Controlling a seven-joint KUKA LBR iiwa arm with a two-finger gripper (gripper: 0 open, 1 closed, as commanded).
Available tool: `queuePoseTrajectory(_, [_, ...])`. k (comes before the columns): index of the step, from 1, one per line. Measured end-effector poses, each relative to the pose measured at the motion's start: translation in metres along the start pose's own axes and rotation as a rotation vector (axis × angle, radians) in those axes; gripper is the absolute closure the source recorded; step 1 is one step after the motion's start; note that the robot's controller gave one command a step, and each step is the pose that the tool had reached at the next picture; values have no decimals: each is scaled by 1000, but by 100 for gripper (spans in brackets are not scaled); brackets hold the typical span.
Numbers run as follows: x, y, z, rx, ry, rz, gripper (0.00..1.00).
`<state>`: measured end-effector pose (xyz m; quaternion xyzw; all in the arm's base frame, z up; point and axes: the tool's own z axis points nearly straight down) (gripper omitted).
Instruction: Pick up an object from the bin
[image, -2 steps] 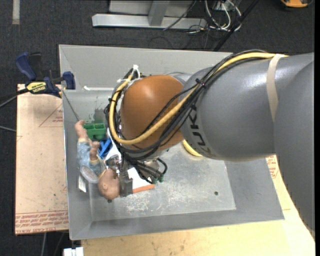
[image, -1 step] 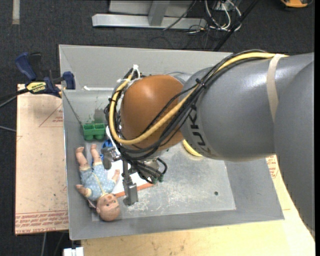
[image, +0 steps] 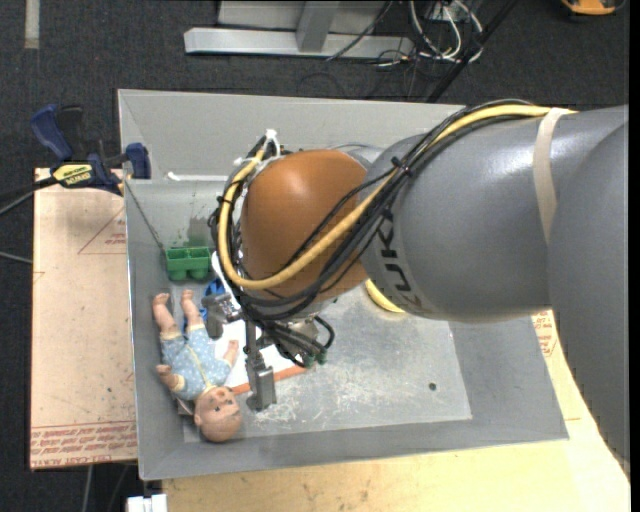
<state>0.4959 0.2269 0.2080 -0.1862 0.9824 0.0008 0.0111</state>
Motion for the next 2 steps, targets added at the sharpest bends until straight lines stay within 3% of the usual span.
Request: queuePoseTrajectory(2, [10,-15,76,-1,-2,-199,0])
